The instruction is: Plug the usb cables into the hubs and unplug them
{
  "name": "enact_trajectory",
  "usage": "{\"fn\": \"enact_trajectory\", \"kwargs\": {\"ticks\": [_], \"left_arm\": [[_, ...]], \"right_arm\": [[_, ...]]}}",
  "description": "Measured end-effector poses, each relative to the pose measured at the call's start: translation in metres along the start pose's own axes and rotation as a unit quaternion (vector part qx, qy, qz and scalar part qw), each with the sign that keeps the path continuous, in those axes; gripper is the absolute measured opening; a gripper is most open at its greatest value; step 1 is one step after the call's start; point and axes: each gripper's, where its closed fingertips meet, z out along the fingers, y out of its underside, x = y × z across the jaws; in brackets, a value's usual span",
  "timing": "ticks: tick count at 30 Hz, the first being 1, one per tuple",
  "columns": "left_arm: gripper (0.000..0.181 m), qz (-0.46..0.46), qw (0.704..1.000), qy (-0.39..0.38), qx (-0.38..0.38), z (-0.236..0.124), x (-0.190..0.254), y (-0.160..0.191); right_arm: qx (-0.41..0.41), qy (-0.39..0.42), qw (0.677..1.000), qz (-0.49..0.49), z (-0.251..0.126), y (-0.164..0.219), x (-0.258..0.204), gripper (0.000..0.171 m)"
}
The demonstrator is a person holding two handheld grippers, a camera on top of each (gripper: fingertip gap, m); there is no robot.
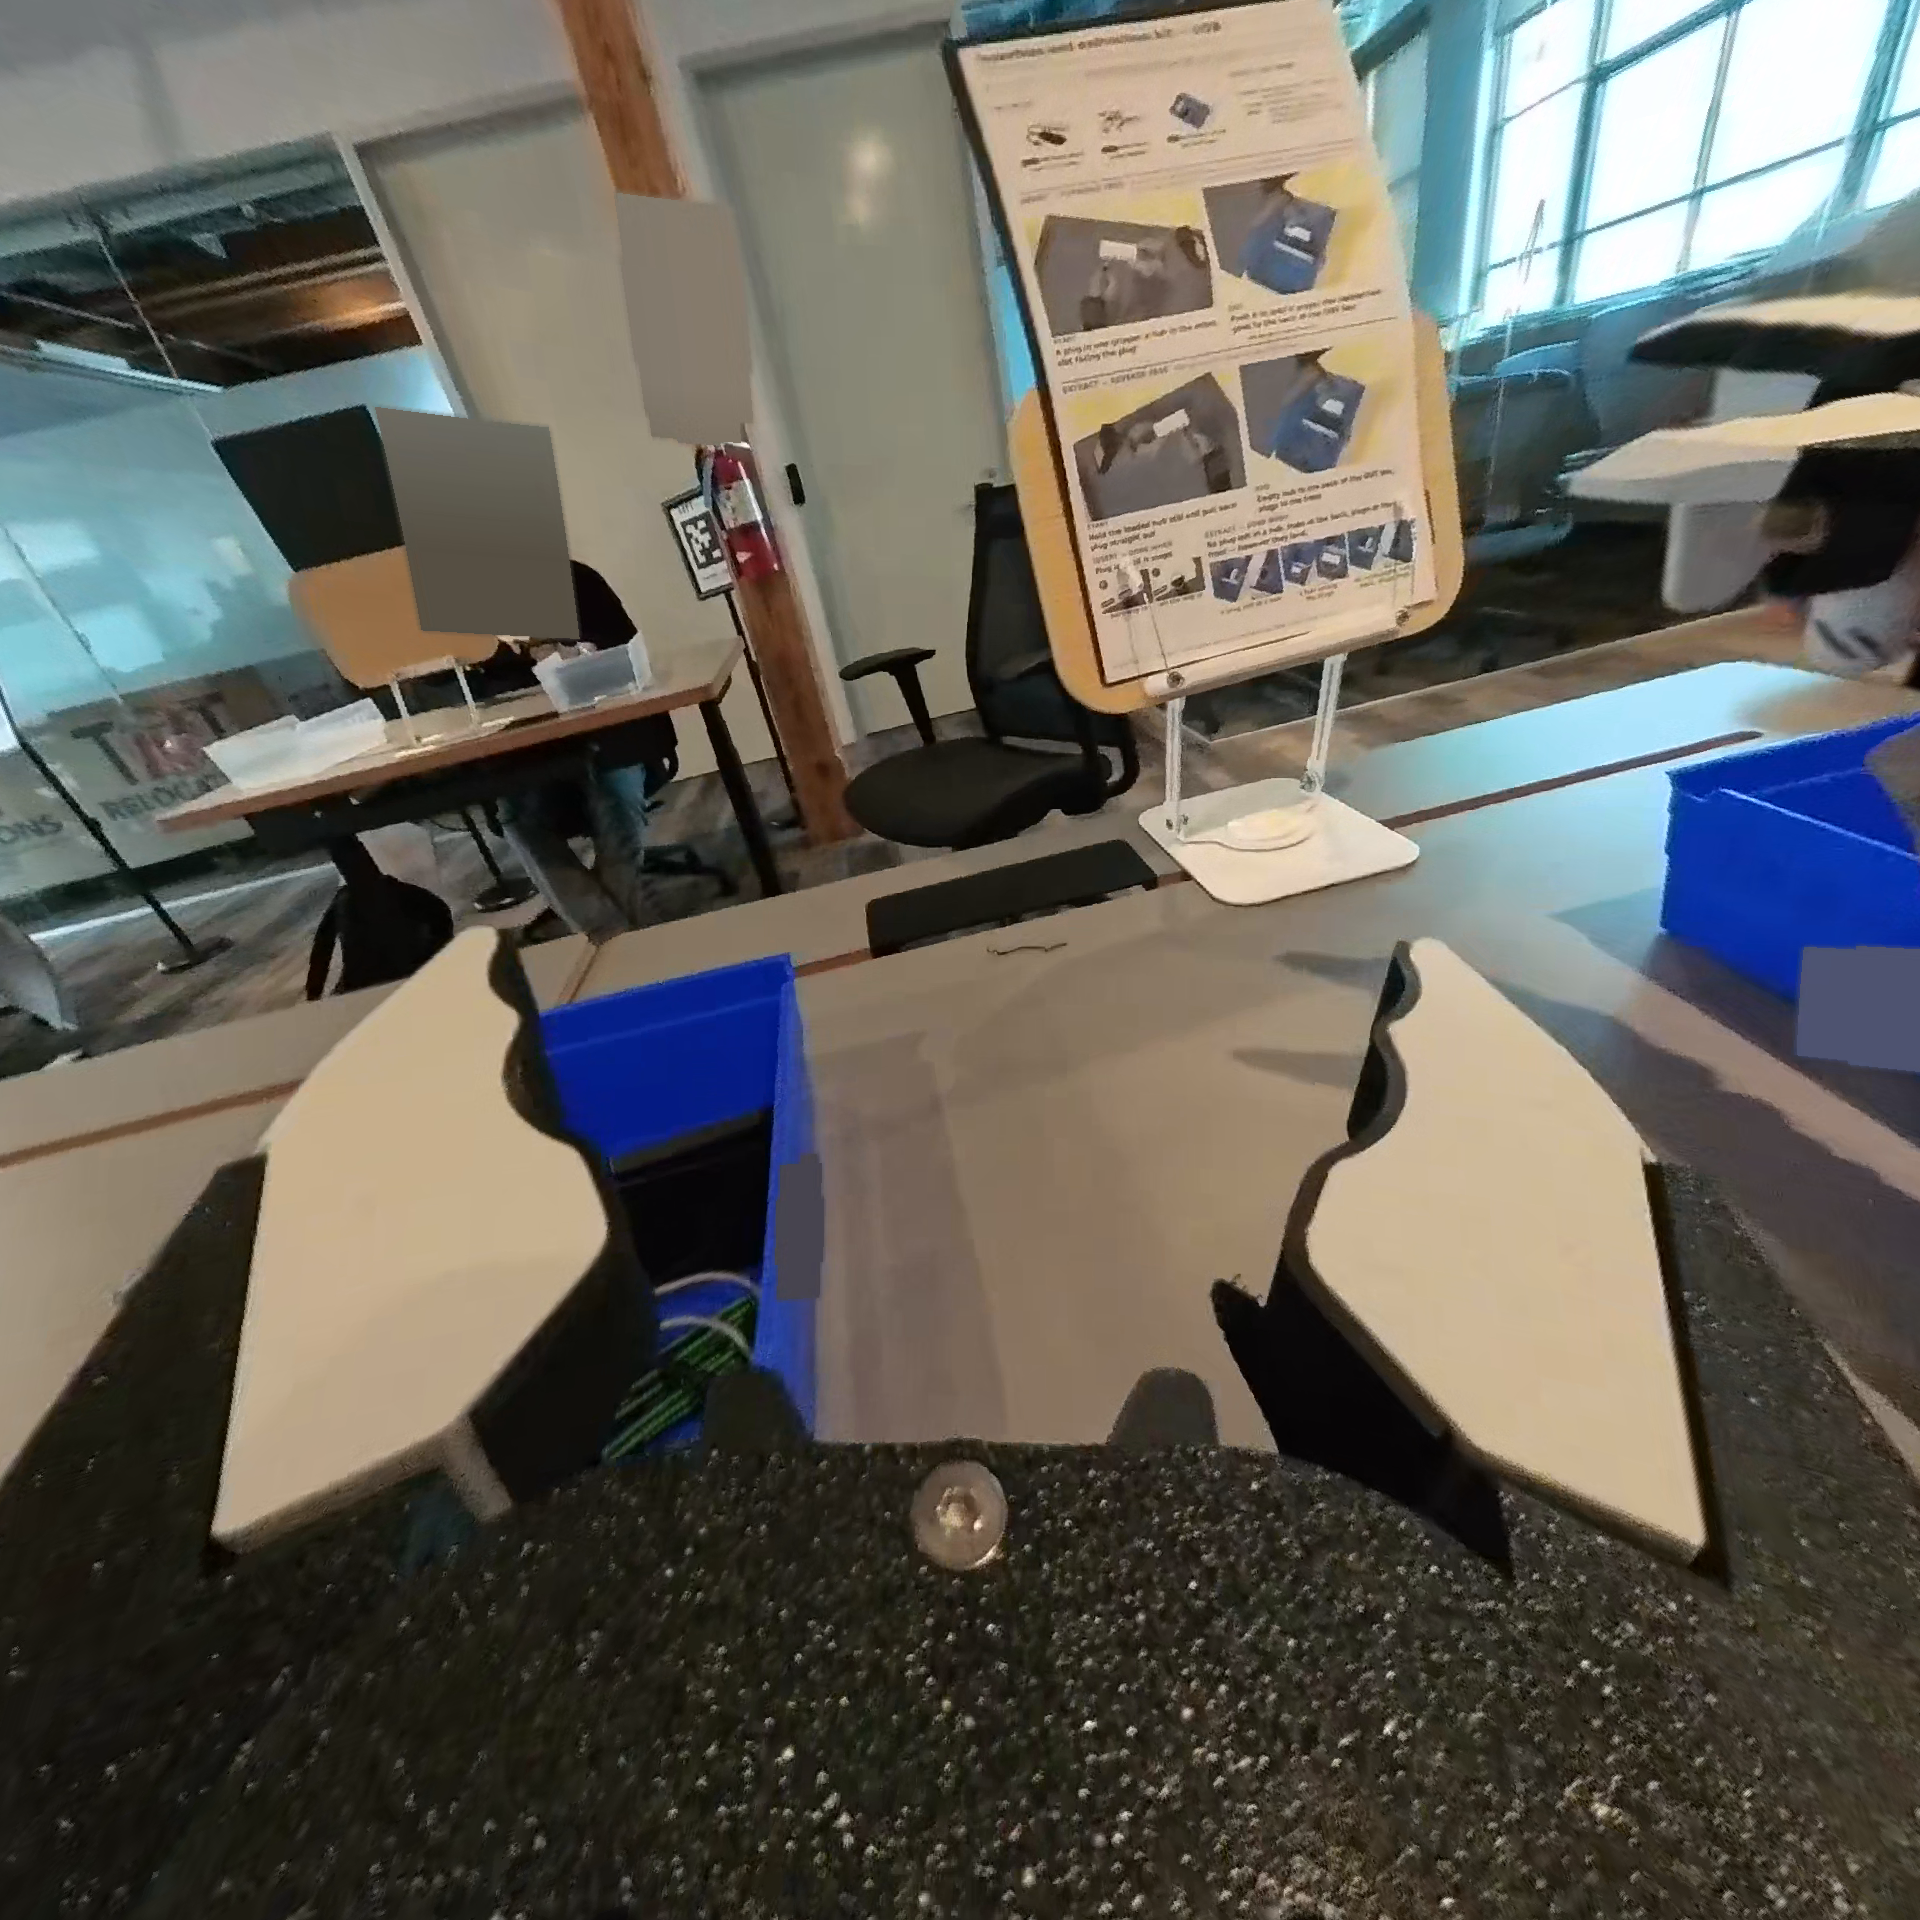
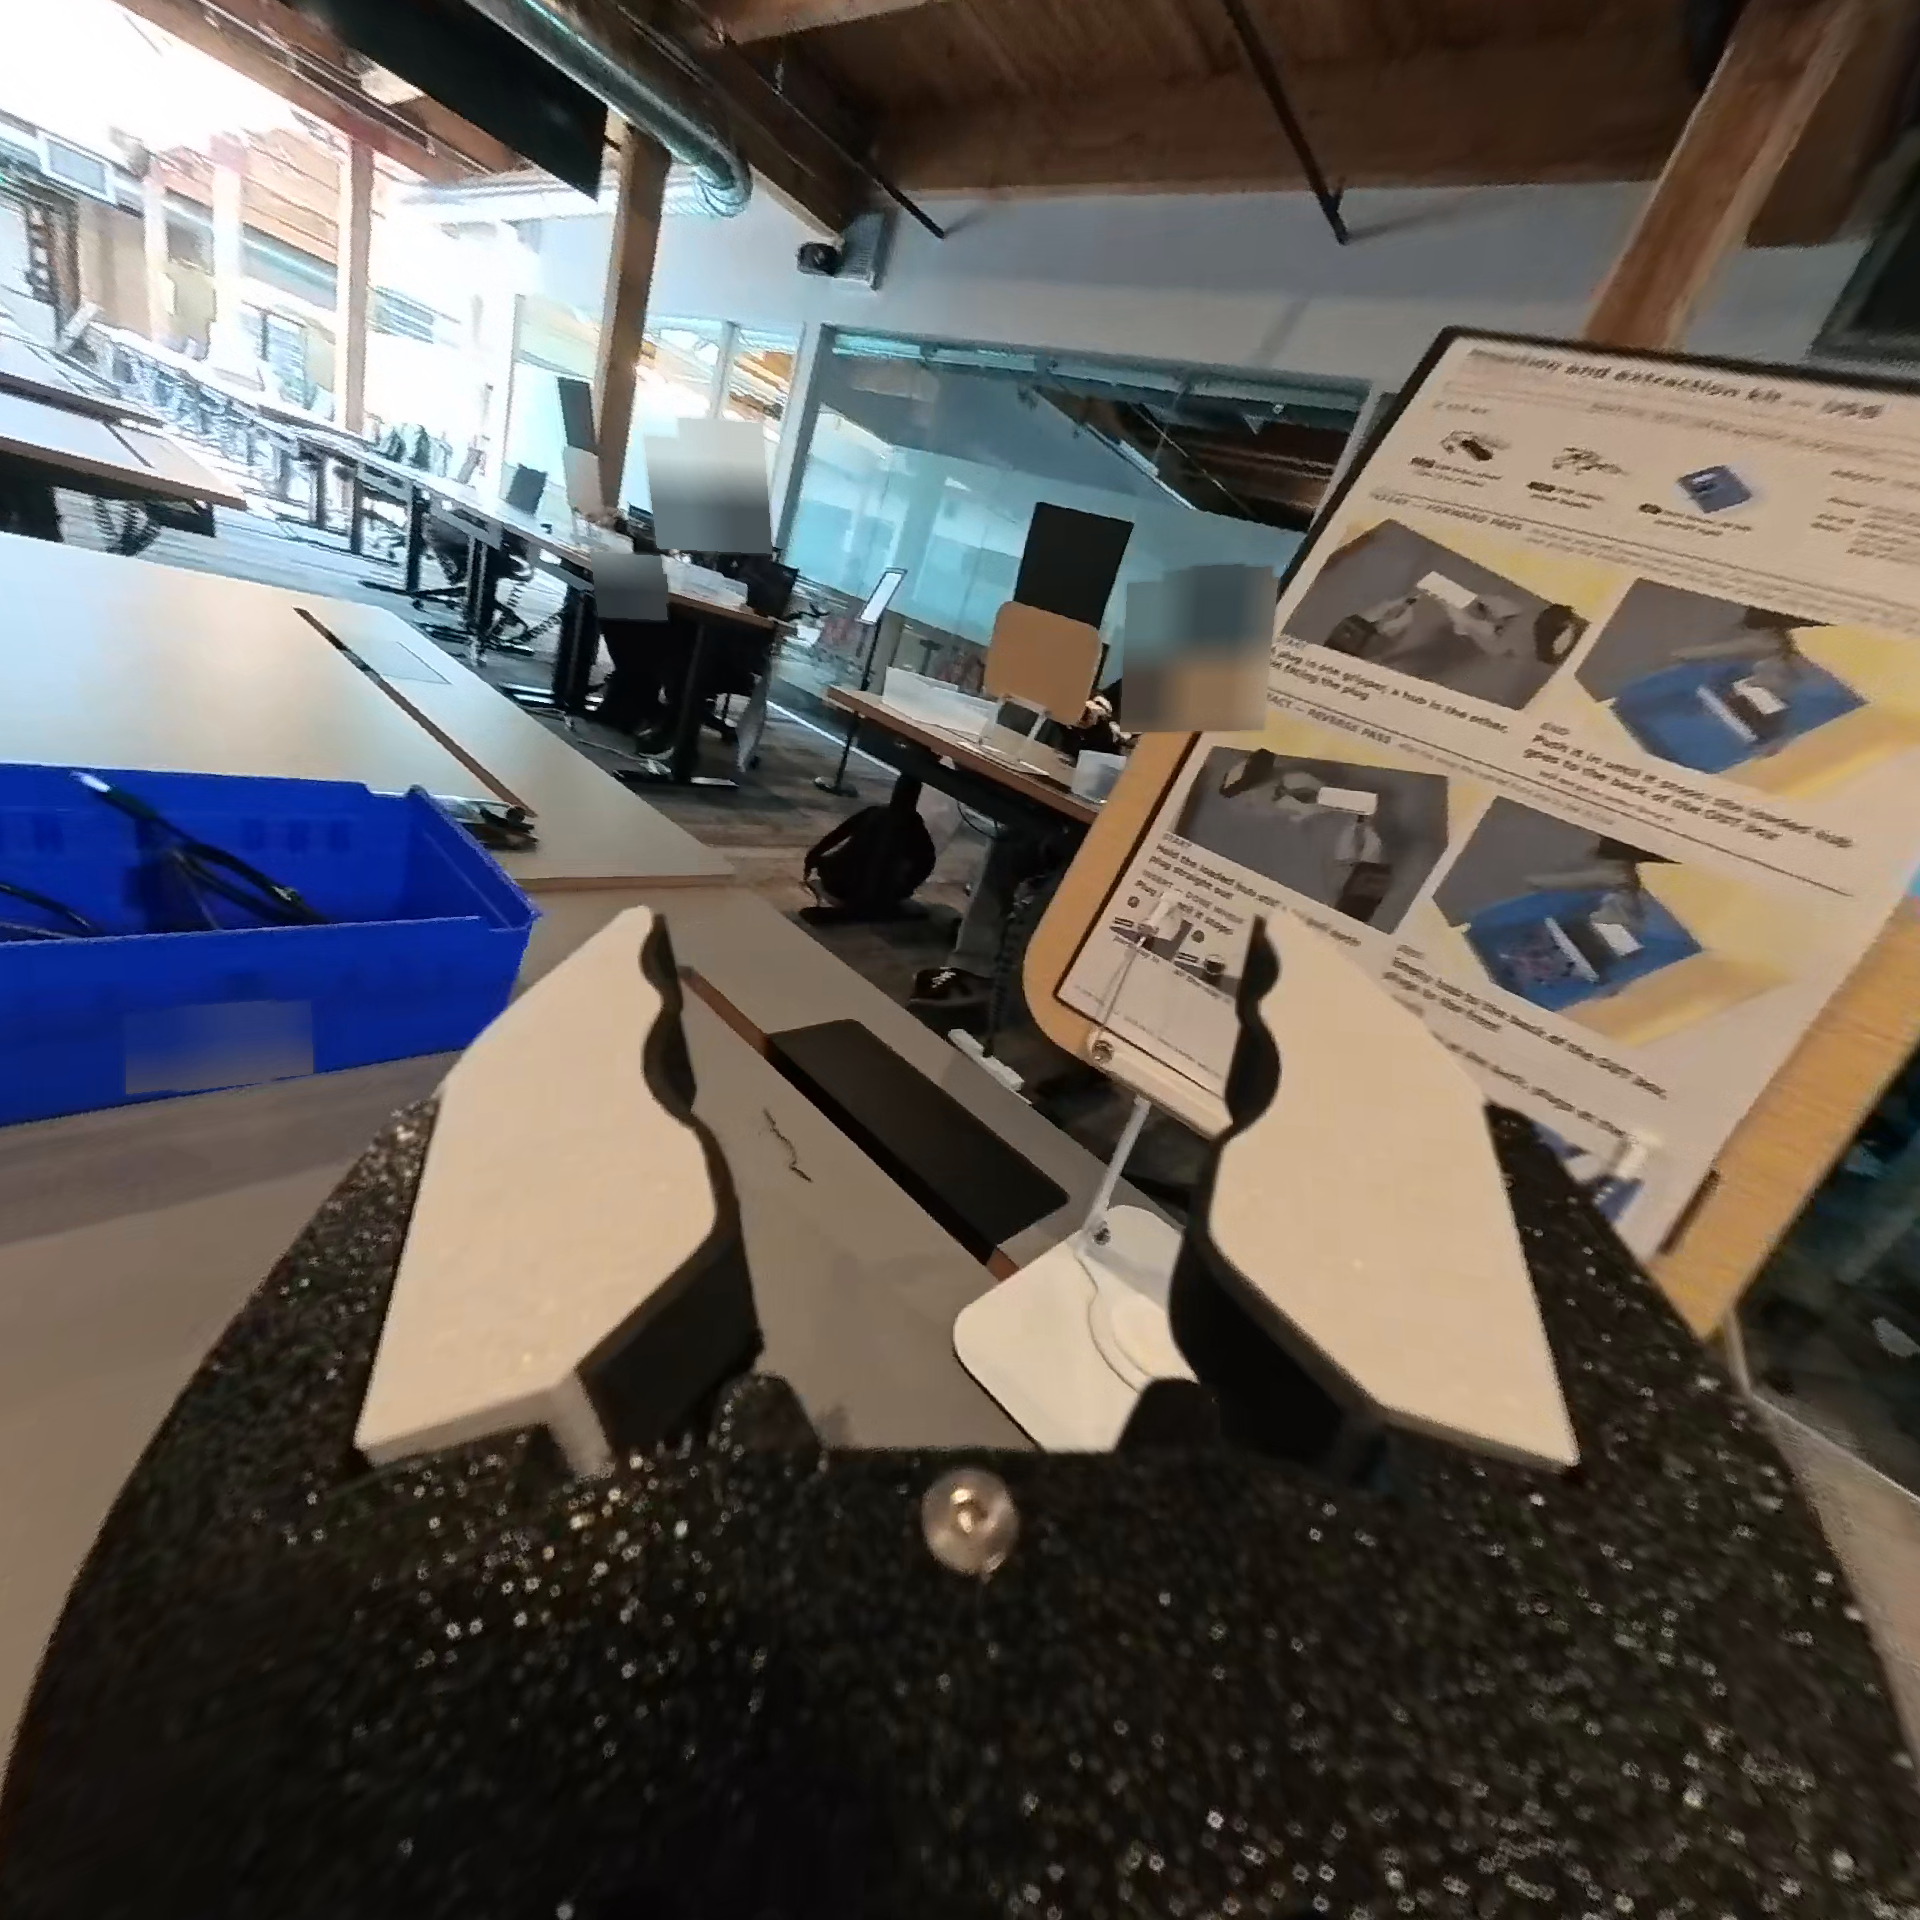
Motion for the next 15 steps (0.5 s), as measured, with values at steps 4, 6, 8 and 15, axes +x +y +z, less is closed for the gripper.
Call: {"fn": "enact_trajectory", "kwargs": {"ticks": [4, 6, 8, 15], "left_arm": [[0.145, 0.010, 1.000, -0.005, 0.006, 0.006, 0.005, -0.001], [0.145, 0.015, 1.000, -0.015, 0.003, 0.008, 0.002, 0.000], [0.145, 0.013, 1.000, -0.023, 0.011, 0.007, -0.002, -0.001], [0.122, -0.021, 0.995, -0.041, 0.089, -0.006, -0.017, -0.025]], "right_arm": [[-0.014, -0.014, 1.000, -0.016, 0.015, 0.010, -0.007, 0.103], [-0.018, -0.019, 0.999, -0.019, 0.021, 0.013, -0.011, 0.103], [-0.018, -0.023, 0.999, -0.017, 0.024, 0.014, -0.013, 0.102], [0.027, -0.004, 1.000, 0.012, 0.024, 0.004, -0.006, 0.091]]}}
